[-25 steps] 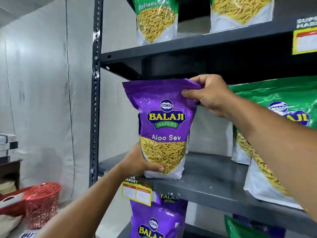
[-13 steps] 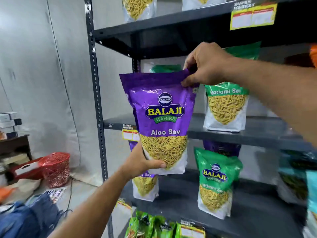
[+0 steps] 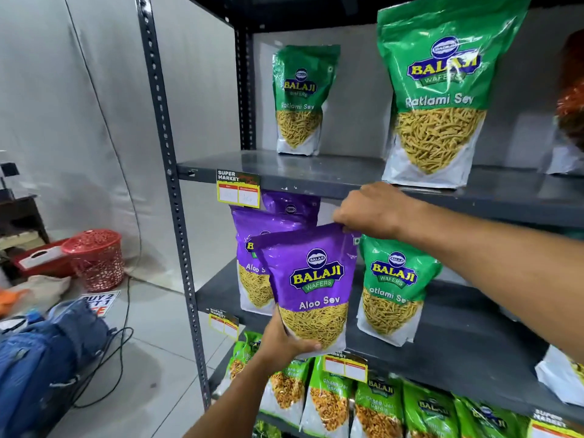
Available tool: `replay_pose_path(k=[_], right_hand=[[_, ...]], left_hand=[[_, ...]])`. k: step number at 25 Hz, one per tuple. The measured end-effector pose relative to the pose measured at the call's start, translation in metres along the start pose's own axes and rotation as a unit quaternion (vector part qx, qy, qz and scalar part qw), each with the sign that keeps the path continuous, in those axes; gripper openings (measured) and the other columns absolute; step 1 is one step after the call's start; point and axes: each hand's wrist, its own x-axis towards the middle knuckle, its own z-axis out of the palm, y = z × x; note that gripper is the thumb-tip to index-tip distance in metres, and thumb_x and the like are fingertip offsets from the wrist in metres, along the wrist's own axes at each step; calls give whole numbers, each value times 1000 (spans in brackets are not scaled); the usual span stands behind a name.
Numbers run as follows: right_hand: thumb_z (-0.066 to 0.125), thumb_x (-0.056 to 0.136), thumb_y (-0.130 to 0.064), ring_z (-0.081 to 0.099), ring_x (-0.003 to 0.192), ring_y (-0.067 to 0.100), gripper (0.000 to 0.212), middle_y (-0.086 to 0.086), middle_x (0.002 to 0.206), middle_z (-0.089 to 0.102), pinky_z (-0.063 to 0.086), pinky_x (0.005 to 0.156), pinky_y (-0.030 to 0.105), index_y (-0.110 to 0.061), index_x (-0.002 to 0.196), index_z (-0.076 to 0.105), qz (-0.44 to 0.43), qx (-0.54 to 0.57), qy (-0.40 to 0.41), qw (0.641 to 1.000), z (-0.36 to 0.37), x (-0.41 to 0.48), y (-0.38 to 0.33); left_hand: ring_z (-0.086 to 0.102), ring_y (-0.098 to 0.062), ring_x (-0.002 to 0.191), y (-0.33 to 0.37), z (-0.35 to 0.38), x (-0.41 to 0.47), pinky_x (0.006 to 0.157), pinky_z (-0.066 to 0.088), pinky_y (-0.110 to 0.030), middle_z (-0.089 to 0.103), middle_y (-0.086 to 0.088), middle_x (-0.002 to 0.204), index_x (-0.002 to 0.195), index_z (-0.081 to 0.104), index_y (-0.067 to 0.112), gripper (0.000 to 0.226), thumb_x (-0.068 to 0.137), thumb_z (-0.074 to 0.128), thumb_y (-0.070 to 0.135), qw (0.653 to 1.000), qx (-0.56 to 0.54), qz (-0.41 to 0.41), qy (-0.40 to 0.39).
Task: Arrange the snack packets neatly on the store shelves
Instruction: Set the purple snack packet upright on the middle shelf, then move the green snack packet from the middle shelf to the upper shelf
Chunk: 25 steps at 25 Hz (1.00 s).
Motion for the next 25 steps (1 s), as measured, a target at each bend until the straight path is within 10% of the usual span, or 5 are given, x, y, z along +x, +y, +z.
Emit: replay_pose_path(k=[8, 16, 19, 22, 25], right_hand=[[46, 87, -8, 64, 103, 35, 23, 10, 113, 67, 47, 67, 36, -12, 107, 58, -18, -77, -61, 995, 76, 45, 5], [41, 88, -31, 53, 74, 26, 31, 14, 85, 62, 39, 62, 30, -9, 73, 57, 182, 275, -39, 943, 136, 63, 42], [49, 91, -25, 56, 99, 27, 20, 13, 113, 62, 44, 87, 35, -15, 105, 59, 149, 263, -57, 952, 135, 56, 46], [58, 90, -32, 34, 138, 29, 67, 11, 154, 32, 26, 111, 31, -21, 147, 24, 189, 254, -71, 946, 129, 30, 53], [60, 83, -51, 33, 139, 28, 84, 8, 157, 27, 30, 109, 31, -26, 149, 15, 318, 261, -132, 902, 130, -15, 71]], left_hand=[[65, -16, 105, -30, 2, 60, 91, 52, -33, 68, 4, 110, 111, 53, 30, 76, 48, 96, 25, 996, 80, -45, 1], [44, -12, 111, -4, 17, 100, 71, 41, -3, 42, 17, 107, 138, 35, 12, 99, 57, 93, 12, 993, 111, -48, -8], [48, -22, 123, -11, 24, 88, 88, 42, -11, 49, 1, 125, 138, 34, 13, 103, 54, 94, 11, 995, 68, -44, 61], [51, -22, 125, -34, 53, 37, 98, 47, -24, 53, -5, 135, 131, 38, 22, 98, 51, 93, 39, 984, 99, 30, 145], [39, -12, 136, -28, 97, 15, 112, 32, -21, 42, 1, 147, 135, 33, 28, 97, 57, 85, 52, 990, 117, 75, 7]])
